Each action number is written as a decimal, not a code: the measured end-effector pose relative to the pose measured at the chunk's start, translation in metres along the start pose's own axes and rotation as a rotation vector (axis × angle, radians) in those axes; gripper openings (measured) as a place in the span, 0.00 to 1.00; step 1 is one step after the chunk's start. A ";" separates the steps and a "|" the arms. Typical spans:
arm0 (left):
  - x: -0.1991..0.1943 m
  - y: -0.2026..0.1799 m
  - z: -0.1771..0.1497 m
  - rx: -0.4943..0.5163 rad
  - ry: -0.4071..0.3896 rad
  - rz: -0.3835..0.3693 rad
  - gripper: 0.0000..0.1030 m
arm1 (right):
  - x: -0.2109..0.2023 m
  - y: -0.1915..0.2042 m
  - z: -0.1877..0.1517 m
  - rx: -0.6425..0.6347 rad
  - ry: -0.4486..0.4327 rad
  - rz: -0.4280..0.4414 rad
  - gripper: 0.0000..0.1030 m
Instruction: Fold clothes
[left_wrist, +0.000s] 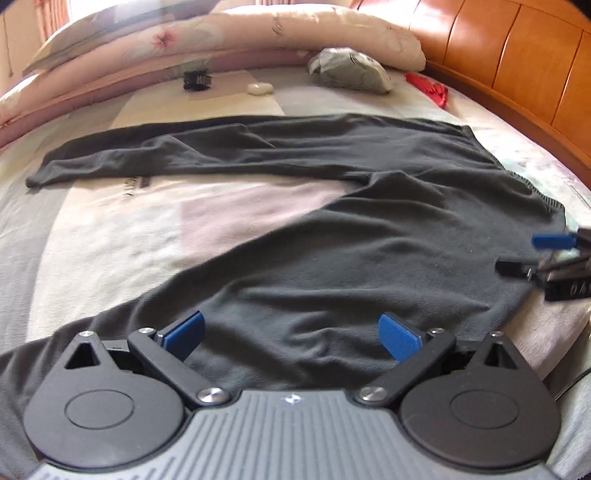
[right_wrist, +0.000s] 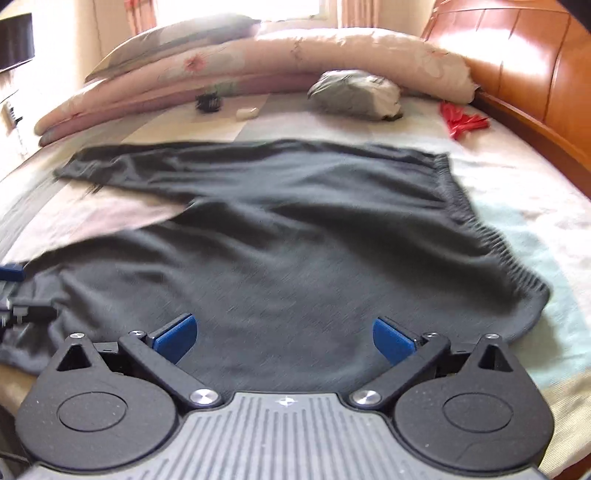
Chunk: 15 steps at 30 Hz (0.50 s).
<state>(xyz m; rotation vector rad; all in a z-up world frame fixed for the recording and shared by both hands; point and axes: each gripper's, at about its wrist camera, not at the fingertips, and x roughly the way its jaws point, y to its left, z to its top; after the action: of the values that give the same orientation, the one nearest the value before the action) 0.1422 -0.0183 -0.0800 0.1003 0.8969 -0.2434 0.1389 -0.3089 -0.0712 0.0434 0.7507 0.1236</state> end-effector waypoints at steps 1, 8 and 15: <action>0.001 -0.003 0.004 0.007 -0.005 -0.007 0.97 | -0.001 -0.007 0.006 0.013 -0.013 -0.005 1.00; 0.010 -0.009 -0.017 -0.001 0.036 -0.018 0.97 | 0.016 -0.043 0.053 0.099 -0.086 0.093 1.00; 0.011 -0.009 -0.018 0.002 0.031 -0.018 0.99 | 0.079 -0.063 0.081 0.144 -0.019 0.097 1.00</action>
<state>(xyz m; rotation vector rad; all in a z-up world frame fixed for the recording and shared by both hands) 0.1327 -0.0254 -0.0997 0.0983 0.9287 -0.2607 0.2578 -0.3607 -0.0711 0.2179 0.7377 0.1616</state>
